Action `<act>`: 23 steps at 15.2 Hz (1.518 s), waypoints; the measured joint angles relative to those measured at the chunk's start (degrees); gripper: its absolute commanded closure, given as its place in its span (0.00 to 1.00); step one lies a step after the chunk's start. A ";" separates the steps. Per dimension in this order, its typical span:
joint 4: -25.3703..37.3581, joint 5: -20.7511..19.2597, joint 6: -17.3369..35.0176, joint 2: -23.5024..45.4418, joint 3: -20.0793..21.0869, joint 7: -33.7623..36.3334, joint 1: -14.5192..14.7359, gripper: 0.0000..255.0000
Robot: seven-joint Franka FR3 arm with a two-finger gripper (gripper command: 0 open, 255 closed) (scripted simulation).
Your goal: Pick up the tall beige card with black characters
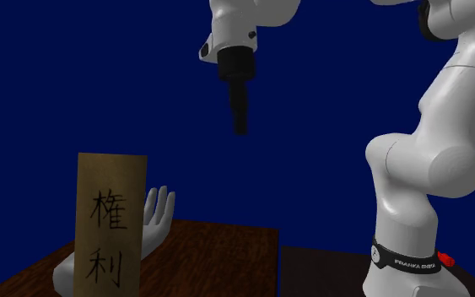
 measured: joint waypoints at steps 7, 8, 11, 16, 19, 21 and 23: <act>11.27 1.45 5.95 13.95 2.38 4.52 0.48 0.00; 13.02 1.56 6.16 15.42 2.74 5.36 0.62 0.00; 18.74 1.60 7.56 21.05 3.67 7.60 0.96 0.00; 29.02 1.04 8.36 30.01 4.37 10.40 1.29 0.00; 28.43 1.03 10.07 30.83 4.57 10.77 1.49 0.00; 26.95 1.10 11.58 30.85 4.65 10.72 1.56 0.00; 25.47 1.15 13.23 31.02 4.65 10.50 1.57 0.00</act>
